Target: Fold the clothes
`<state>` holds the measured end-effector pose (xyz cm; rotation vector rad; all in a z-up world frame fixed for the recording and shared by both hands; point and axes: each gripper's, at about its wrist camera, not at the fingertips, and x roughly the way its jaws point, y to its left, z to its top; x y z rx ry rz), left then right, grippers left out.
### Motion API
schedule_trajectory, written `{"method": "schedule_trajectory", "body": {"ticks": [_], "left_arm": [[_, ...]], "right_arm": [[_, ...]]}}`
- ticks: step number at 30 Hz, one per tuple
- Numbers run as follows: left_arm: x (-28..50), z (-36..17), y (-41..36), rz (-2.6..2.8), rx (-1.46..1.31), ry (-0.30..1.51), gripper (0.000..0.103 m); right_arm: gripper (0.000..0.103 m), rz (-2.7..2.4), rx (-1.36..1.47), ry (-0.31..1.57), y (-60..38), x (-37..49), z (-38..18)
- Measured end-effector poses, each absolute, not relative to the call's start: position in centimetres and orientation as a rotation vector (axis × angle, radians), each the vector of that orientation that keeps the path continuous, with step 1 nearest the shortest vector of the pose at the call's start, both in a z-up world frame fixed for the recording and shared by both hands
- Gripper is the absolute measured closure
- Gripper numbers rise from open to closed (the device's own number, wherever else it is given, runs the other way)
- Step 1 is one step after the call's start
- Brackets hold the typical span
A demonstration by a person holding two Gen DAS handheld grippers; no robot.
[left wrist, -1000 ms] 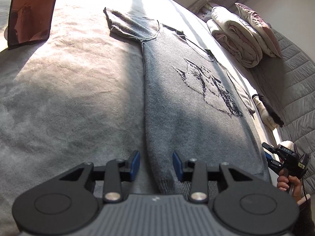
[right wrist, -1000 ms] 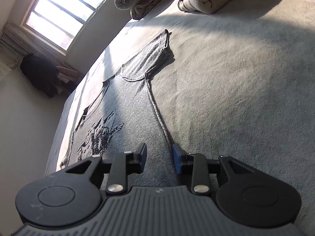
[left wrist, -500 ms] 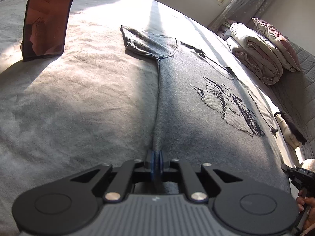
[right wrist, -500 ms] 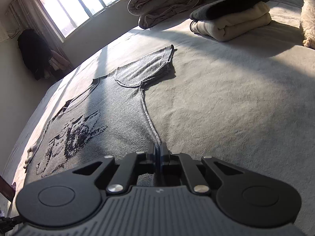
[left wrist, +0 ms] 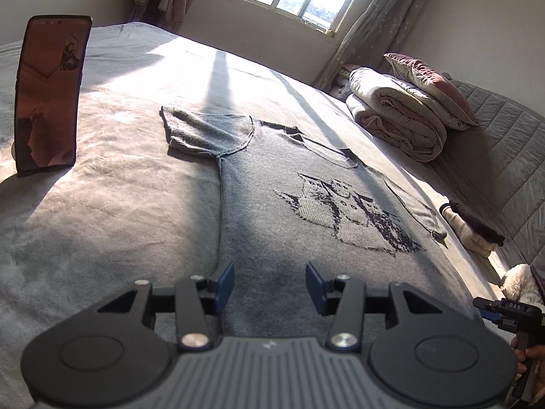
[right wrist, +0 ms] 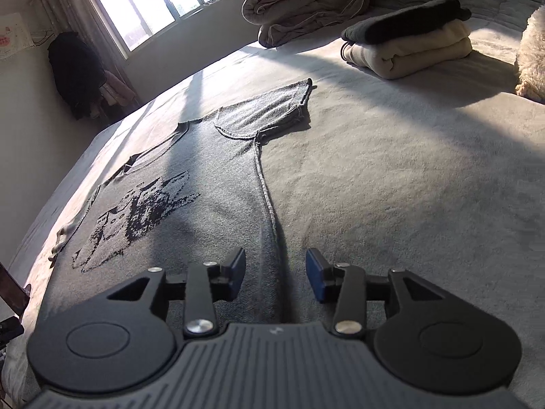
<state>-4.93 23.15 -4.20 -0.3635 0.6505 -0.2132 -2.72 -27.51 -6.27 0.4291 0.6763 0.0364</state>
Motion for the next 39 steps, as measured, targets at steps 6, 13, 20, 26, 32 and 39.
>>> {"method": "schedule_trajectory", "body": {"ticks": [6, 13, 20, 26, 32, 39], "left_arm": [[-4.7, -5.1, 21.3, -0.244, -0.291, 0.691, 0.043], [-4.8, -5.2, 19.8, -0.220, -0.179, 0.695, 0.037], [-5.0, -4.3, 19.4, -0.223, -0.187, 0.656, 0.030], [-4.6, -3.9, 18.6, -0.235, -0.194, 0.633, 0.028], [-3.5, -3.5, 17.6, -0.234, -0.197, 0.635, 0.024], [-1.1, -3.1, 15.8, -0.230, -0.220, 0.653, 0.019]], "right_arm": [[0.053, 0.040, 0.367, 0.681, -27.3, -3.2, -6.5], [0.048, 0.039, 0.305, 0.680, -26.5, -3.2, -6.6], [0.044, -0.004, 0.286, 0.643, -25.6, -3.2, -6.1], [0.044, 0.003, 0.228, 0.565, -23.9, -3.6, -4.7], [0.042, 0.022, 0.222, 0.614, -22.6, -1.6, -4.3], [0.039, 0.015, 0.312, 0.652, -23.9, 2.2, -2.1]]}}
